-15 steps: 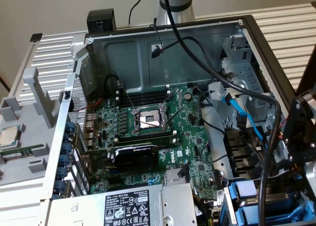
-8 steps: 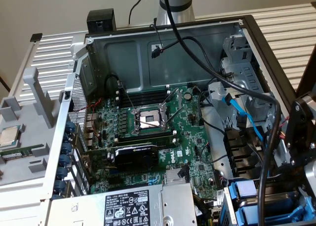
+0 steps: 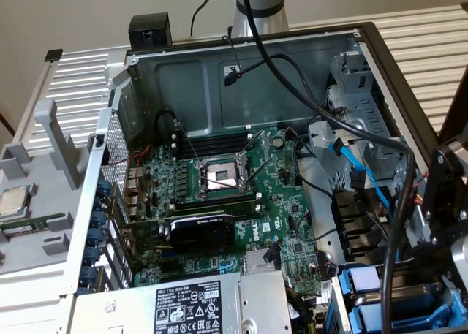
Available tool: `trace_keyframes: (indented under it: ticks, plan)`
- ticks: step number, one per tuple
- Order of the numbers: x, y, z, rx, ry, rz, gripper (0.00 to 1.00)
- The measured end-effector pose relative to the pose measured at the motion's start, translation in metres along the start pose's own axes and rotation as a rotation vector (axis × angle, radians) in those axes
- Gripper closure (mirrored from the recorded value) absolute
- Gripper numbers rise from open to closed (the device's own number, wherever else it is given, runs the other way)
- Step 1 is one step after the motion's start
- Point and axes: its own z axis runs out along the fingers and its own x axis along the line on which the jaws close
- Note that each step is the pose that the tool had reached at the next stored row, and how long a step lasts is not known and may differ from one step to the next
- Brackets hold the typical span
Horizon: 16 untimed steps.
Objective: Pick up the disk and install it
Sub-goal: 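Insert the first disk wire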
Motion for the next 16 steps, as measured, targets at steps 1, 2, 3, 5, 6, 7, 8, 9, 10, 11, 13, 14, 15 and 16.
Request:
trace_keyframes:
  ticks: [1, 2, 3, 5, 6, 7, 8, 9, 10, 11, 13, 14, 15, 16]
  plan:
    - [0.0, 0.0, 0.0, 0.0001, 0.0, 0.0, 0.83]
    - [0.0, 0.0, 0.0, 0.0003, 0.0, 0.001, 0.83]
    - [0.0, 0.0, 0.0, 0.0004, 0.0, 0.001, 0.83]
    - [0.0, 0.0, 0.0, 0.0006, 0.0, 0.001, 0.83]
    - [0.0, 0.0, 0.0, 0.0008, 0.0, 0.001, 0.83]
    - [0.0, 0.0, 0.0, 0.0008, 0.0, 0.002, 0.83]
    - [-0.0001, 0.0, 0.0, 0.0009, 0.0001, 0.002, 0.83]
    - [-0.0002, -0.0001, -0.0001, 0.0009, 0.0002, 0.002, 0.83]
    - [-0.0003, -0.0001, -0.0001, 0.001, 0.0003, 0.002, 0.83]
    - [-0.0004, -0.0001, -0.0001, 0.001, 0.0006, 0.002, 0.83]
    - [-0.0007, 0.0, -0.0005, 0.0012, 0.0011, 0.003, 0.83]
    - [-0.0011, 0.0001, -0.0008, 0.0013, 0.0012, 0.003, 0.83]
    - [-0.0015, 0.0002, -0.0014, 0.0014, 0.0016, 0.004, 0.83]
    - [-0.0019, 0.0003, -0.0017, 0.0014, 0.0018, 0.004, 0.83]
